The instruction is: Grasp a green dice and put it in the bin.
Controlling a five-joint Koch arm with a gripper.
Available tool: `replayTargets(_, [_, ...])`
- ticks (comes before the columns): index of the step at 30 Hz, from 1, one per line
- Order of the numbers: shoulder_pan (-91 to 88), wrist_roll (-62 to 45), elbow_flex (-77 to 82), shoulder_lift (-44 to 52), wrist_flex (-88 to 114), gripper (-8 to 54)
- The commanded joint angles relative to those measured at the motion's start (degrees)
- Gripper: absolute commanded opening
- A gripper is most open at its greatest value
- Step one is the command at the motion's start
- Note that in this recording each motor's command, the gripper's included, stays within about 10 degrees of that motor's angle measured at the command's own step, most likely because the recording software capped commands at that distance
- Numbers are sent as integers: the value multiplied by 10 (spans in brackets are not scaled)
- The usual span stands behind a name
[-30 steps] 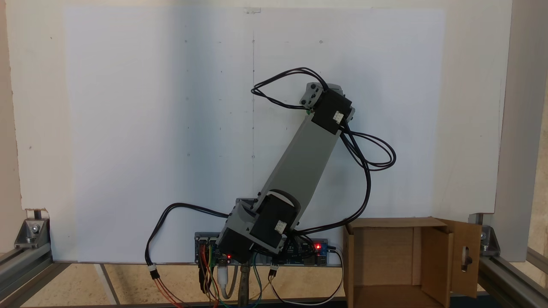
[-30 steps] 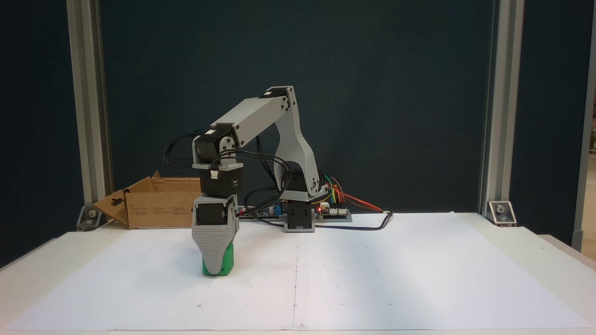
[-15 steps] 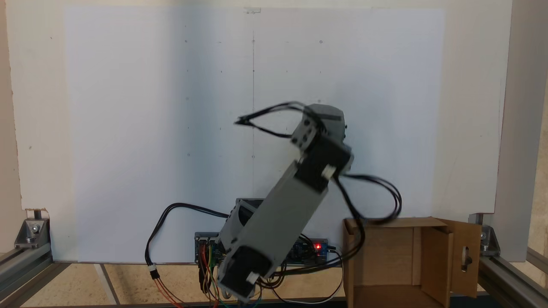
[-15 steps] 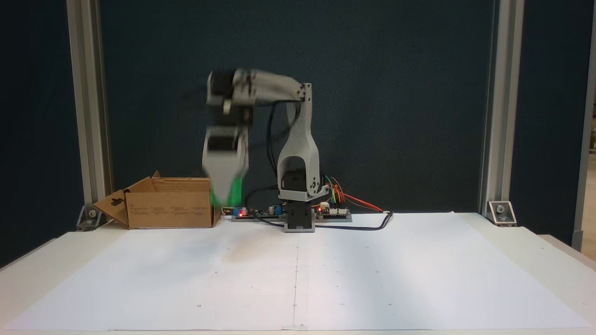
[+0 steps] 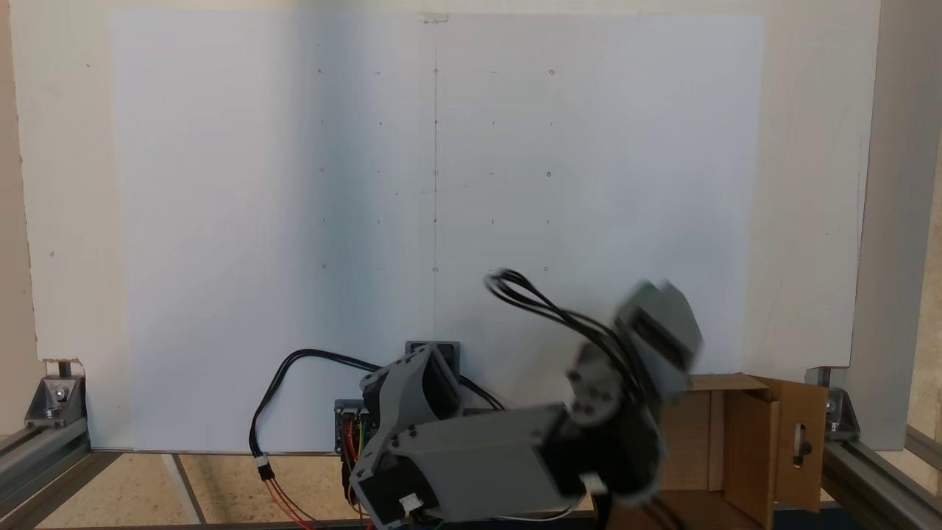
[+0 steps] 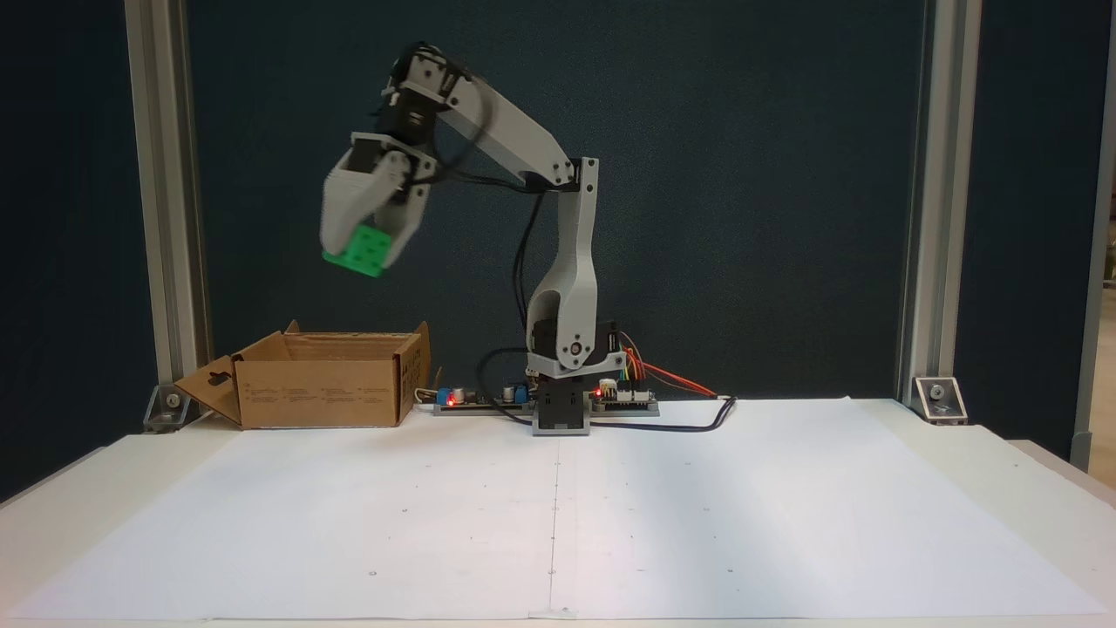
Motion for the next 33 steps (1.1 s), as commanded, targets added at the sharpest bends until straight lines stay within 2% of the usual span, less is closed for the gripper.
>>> replayTargets(1, [83,27,-42,18,11,118])
replayTargets(6, [265,27,-65,3,0,118])
replayTargets(11, [361,26,-67,-66,-15,118])
replayTargets(21, [401,19,-63,-263,-75,118])
replayTargets(28, [401,16,-56,-308,-114,118])
replayTargets(29, [401,16,-52,-308,-114,168])
replayTargets(31, [401,17,-35,-308,-115,323])
replayTargets(33, [406,18,-32,-308,-123,387])
